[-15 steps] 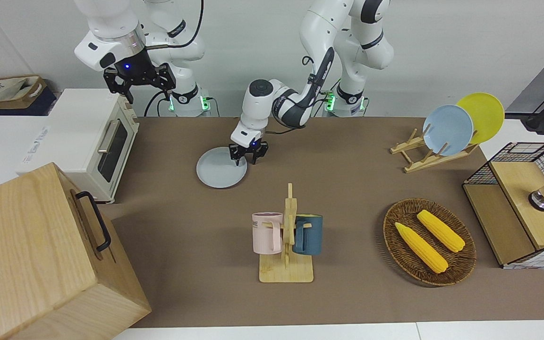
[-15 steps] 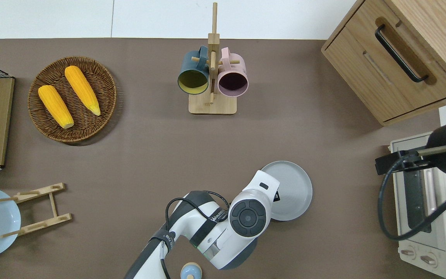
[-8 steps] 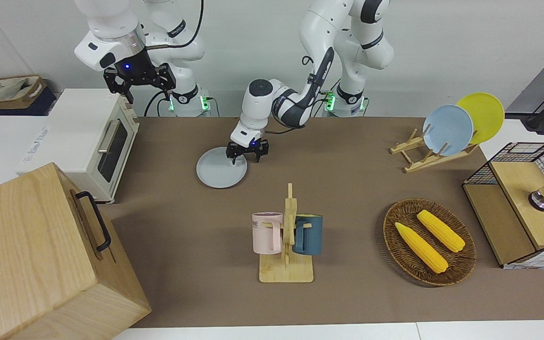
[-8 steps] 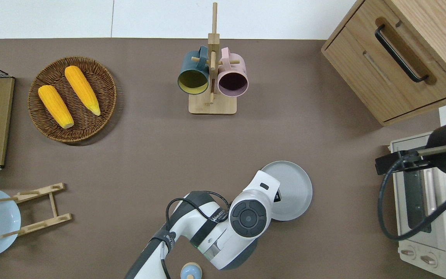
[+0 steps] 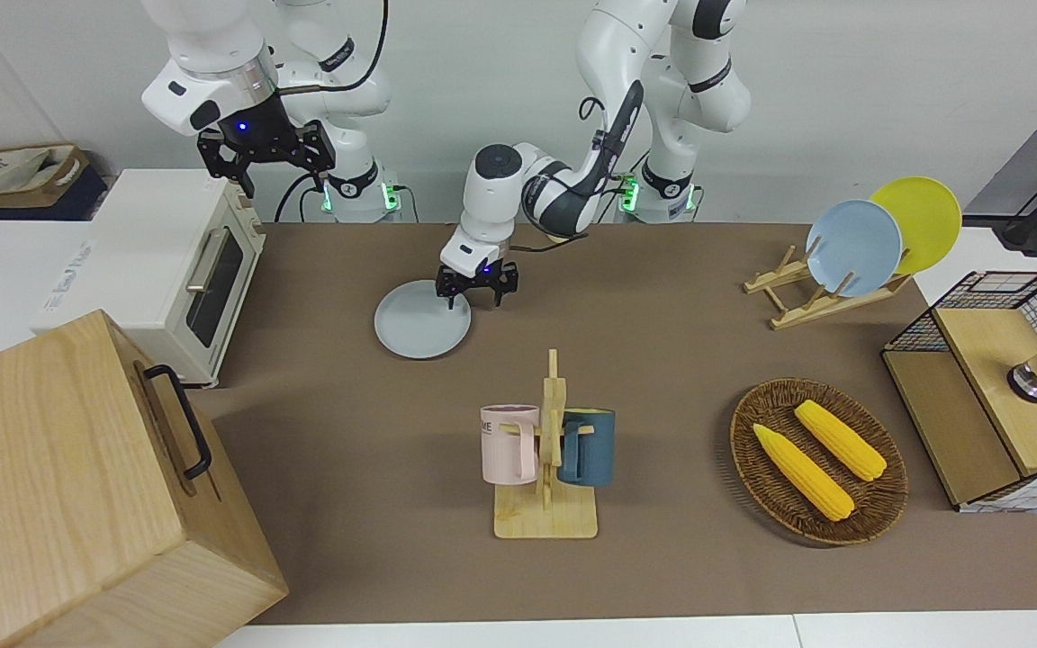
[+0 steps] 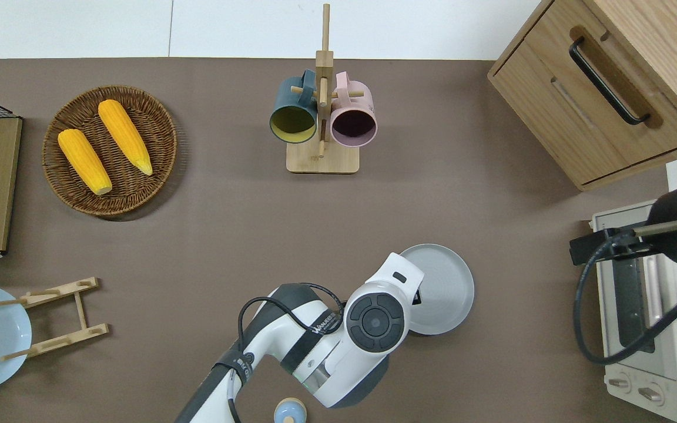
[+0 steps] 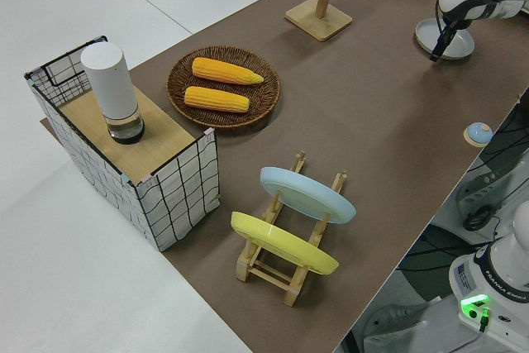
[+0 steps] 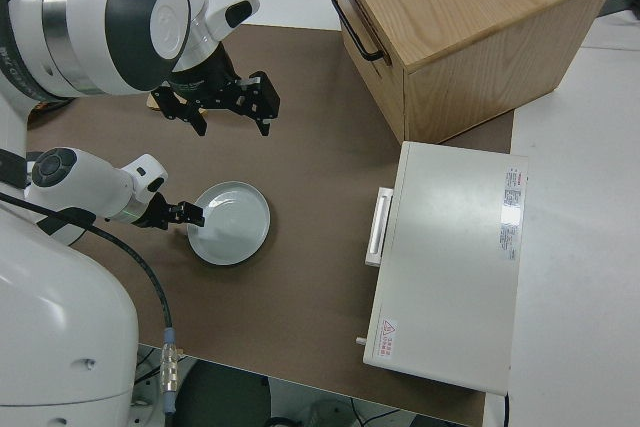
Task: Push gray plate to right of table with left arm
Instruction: 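Lift the left gripper off the gray plate and pull it back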
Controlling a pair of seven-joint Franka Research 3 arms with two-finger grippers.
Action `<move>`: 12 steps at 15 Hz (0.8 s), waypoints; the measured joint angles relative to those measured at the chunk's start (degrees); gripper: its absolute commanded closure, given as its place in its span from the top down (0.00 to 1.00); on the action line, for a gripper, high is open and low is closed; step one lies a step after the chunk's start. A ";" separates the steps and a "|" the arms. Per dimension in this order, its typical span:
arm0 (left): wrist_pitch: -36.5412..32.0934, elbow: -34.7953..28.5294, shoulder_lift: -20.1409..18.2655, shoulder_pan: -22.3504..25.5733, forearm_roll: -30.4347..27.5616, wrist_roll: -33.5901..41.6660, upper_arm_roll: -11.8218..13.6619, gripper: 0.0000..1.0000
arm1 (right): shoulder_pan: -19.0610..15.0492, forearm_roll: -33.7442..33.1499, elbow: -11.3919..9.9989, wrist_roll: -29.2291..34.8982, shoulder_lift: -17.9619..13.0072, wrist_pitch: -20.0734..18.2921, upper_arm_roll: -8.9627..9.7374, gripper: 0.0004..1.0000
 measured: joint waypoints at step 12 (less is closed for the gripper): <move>-15.04 0.02 -9.18 7.92 -0.22 12.37 0.62 0.99 | 0.00 0.00 0.00 0.00 0.00 0.00 0.00 0.98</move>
